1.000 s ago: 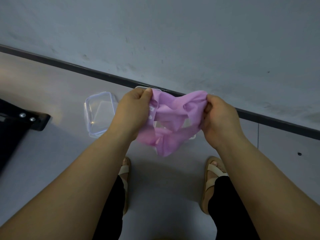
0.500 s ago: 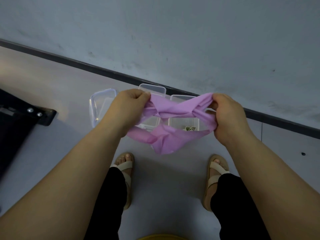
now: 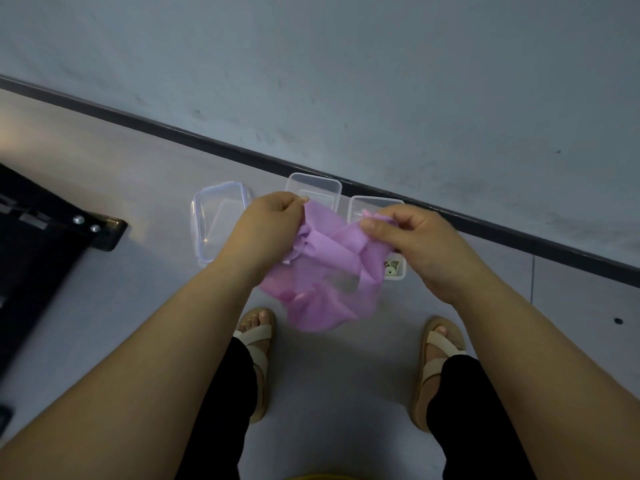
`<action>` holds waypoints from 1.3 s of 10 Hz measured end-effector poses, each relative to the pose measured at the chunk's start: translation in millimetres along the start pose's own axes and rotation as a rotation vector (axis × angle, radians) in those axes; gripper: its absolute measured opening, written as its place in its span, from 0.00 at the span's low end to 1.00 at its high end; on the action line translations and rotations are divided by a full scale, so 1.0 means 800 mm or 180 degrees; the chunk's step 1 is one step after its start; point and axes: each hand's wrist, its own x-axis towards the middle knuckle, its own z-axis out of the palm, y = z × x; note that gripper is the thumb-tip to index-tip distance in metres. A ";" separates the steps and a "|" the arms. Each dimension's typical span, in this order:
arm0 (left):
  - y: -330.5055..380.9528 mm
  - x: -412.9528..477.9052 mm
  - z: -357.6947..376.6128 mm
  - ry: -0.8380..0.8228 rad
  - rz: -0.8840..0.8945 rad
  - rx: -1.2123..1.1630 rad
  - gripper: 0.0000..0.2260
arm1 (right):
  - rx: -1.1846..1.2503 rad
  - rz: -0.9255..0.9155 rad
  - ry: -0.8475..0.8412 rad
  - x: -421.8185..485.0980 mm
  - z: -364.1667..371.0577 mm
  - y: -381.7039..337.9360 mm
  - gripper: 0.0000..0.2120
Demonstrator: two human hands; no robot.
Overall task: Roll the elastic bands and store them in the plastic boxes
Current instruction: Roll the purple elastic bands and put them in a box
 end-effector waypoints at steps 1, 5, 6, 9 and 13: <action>-0.003 0.002 -0.002 -0.0005 0.0023 0.0517 0.16 | 0.1071 -0.0108 0.0344 0.006 -0.001 -0.004 0.06; -0.014 0.016 -0.008 -0.0008 -0.0497 -0.0248 0.14 | 0.0178 0.0346 -0.0145 0.006 -0.004 -0.008 0.19; -0.012 0.012 -0.013 0.0106 -0.0452 -0.0085 0.14 | -0.1222 -0.0149 -0.0303 0.002 0.000 -0.007 0.13; -0.021 0.017 -0.015 -0.0110 -0.0101 0.0786 0.16 | 0.0565 0.0000 0.0674 0.011 -0.012 -0.004 0.06; -0.015 0.013 -0.032 -0.0658 0.0124 -0.0088 0.13 | 0.1932 0.0915 0.1645 0.027 -0.017 0.010 0.13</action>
